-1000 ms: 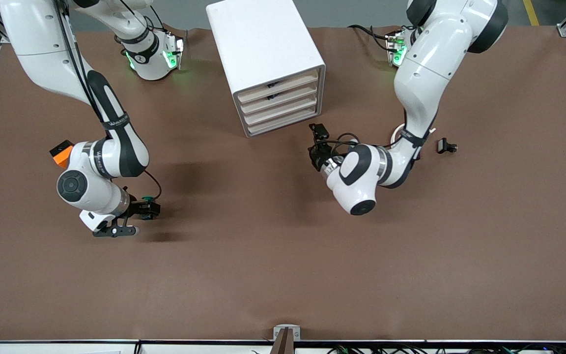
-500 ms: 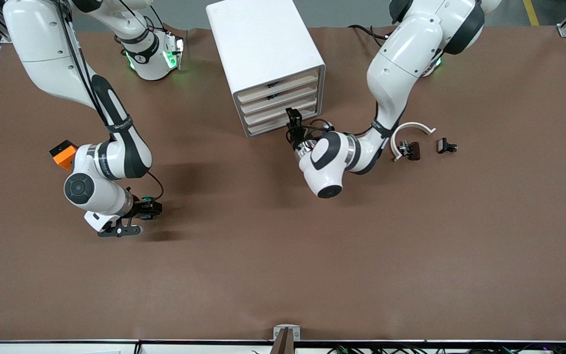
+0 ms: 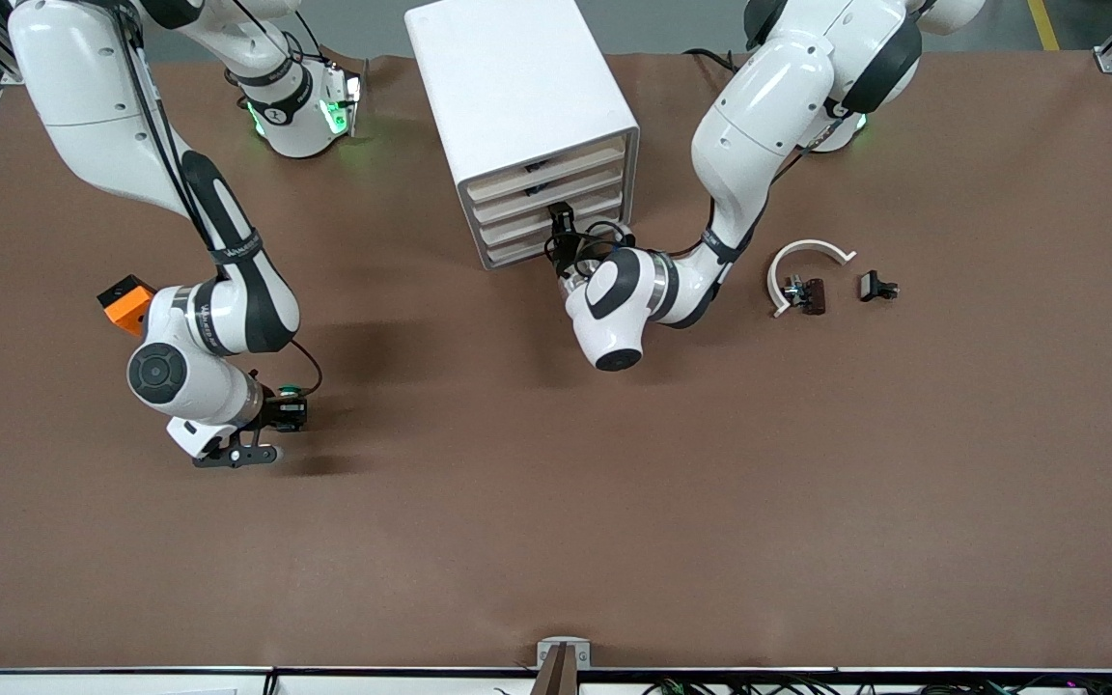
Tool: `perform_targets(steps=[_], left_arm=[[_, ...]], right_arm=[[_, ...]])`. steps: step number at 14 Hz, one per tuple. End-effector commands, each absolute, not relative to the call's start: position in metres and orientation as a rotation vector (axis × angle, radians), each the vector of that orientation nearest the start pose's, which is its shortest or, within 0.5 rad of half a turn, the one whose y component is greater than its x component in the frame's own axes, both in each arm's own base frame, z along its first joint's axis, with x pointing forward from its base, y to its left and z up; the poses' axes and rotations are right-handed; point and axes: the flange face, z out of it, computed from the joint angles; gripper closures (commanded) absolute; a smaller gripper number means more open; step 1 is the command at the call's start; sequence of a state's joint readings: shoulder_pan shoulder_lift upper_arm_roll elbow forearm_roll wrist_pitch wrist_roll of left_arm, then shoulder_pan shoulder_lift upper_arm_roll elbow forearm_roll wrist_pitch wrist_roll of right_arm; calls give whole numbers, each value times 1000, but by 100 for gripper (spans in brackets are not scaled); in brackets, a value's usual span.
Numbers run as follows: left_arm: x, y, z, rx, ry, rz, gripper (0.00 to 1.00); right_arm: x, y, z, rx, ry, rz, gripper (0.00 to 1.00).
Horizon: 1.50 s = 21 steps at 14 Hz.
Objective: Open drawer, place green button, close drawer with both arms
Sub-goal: 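Lift the button with the right gripper while the left gripper pulls the drawer open, then carry the button over the open drawer while the left gripper withdraws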
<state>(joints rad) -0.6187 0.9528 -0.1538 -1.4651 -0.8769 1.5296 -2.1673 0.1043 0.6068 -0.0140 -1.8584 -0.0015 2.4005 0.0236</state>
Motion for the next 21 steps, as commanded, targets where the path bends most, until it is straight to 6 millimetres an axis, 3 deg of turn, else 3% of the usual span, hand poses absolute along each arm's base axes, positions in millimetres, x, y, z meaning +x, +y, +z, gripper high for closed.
perform_targets(steps=[1,5,8,10,13,14,15,16,19,21], left_arm=[[418,-485,126,-1274,-1683,1288,100],[471,-445,128,-1261,-1792,1312,100],[501,-426,134,-1284,-1868,1287,100],[526,-408,137,-1302,-1943,1266,100],[546,-393,143,-1350,-1979,1286,99],[552,-387,145,-1374,-1984,1304,75],[555,-385,150,-1403,-1982,1314,19],[556,-384,153,-1414,-1984,1309,0],[578,-372,172,-1444,-2037,1294,0],[605,-350,197,-1473,-2115,1259,0]], right_arm=[[638,59,186,-3160,-133,90,91],[643,62,203,-3158,-130,54,91],[645,68,239,-3156,-122,34,91],[639,90,271,-3158,-73,118,91],[619,149,321,-3189,129,290,91],[612,169,338,-3194,190,321,91],[602,197,352,-3207,263,347,91],[590,230,365,-3218,352,350,91],[548,327,373,-3163,722,336,91],[520,381,376,-3047,919,374,91]])
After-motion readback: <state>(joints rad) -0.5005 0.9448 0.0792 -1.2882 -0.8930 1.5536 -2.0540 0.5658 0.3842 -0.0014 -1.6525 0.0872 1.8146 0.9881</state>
